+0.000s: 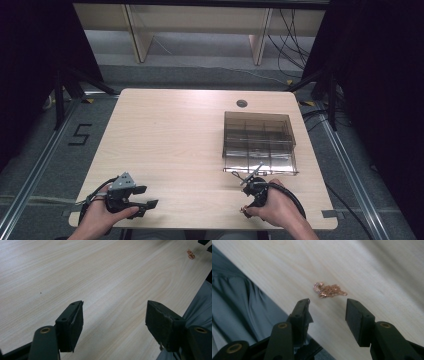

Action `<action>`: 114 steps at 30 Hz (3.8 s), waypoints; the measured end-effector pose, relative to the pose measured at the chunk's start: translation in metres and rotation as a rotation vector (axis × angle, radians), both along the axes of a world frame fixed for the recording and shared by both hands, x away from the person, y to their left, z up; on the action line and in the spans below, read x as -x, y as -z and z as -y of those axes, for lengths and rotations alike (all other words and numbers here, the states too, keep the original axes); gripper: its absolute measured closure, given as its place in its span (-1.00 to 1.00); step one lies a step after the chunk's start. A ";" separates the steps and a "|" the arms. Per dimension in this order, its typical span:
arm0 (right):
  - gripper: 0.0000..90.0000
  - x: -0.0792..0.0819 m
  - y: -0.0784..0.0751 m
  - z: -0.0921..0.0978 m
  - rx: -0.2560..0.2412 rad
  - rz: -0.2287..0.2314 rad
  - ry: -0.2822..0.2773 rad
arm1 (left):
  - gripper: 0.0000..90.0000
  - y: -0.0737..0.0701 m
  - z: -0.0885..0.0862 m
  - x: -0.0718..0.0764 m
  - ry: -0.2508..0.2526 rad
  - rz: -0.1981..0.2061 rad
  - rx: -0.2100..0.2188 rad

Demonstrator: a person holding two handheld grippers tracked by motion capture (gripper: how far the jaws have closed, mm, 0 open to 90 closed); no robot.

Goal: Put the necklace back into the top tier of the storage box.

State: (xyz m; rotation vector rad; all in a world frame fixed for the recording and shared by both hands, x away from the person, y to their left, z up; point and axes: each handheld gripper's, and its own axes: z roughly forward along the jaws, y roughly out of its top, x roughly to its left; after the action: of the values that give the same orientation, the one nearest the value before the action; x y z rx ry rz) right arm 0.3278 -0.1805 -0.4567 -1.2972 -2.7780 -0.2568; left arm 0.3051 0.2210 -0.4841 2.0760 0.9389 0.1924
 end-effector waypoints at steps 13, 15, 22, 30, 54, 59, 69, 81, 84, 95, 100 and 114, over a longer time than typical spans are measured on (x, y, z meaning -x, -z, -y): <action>0.19 -0.003 0.000 -0.009 0.033 0.004 -0.033 | -0.32 -0.001 -0.001 0.000 0.008 0.001 -0.010; 0.18 -0.004 0.000 -0.012 0.043 -0.006 -0.035 | -0.32 -0.001 -0.001 0.000 0.009 0.001 -0.008; 0.14 -0.009 0.006 -0.022 0.060 -0.042 -0.028 | -0.32 -0.001 -0.002 0.001 0.008 0.000 -0.008; 0.16 -0.012 0.010 -0.027 0.085 -0.053 -0.027 | -0.32 -0.001 -0.002 0.001 0.009 0.001 -0.008; 0.12 -0.021 0.013 -0.023 0.126 -0.050 -0.030 | -0.32 0.000 0.001 0.002 -0.009 -0.006 0.015; 0.08 -0.021 0.019 -0.024 0.117 -0.063 -0.019 | -0.32 -0.001 -0.001 0.001 0.009 0.000 -0.008; 0.14 -0.018 0.019 -0.031 0.154 -0.048 -0.021 | -0.32 -0.001 -0.002 0.001 0.010 0.002 -0.007; 0.67 -0.011 0.020 -0.040 0.203 -0.008 -0.123 | -0.32 -0.001 0.001 0.002 -0.009 -0.007 0.022; 0.85 -0.014 0.019 -0.039 0.206 -0.018 -0.131 | -0.32 -0.001 0.000 0.002 -0.003 0.004 0.015; 0.94 -0.013 0.018 -0.039 0.168 -0.082 -0.068 | -0.32 -0.001 -0.002 0.001 0.012 0.003 -0.012; 0.94 -0.012 0.015 -0.035 0.129 -0.072 -0.069 | -0.32 -0.001 -0.002 0.001 0.011 0.002 -0.010; 0.94 -0.009 -0.016 -0.012 -0.140 0.035 -0.071 | -0.32 0.000 0.001 0.002 -0.009 -0.011 0.015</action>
State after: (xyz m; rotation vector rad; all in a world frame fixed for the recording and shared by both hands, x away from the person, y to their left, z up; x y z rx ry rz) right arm 0.3371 -0.1685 -0.4403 -1.1707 -2.7705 -0.4647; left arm 0.3034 0.2204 -0.4839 2.0614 0.9535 0.1781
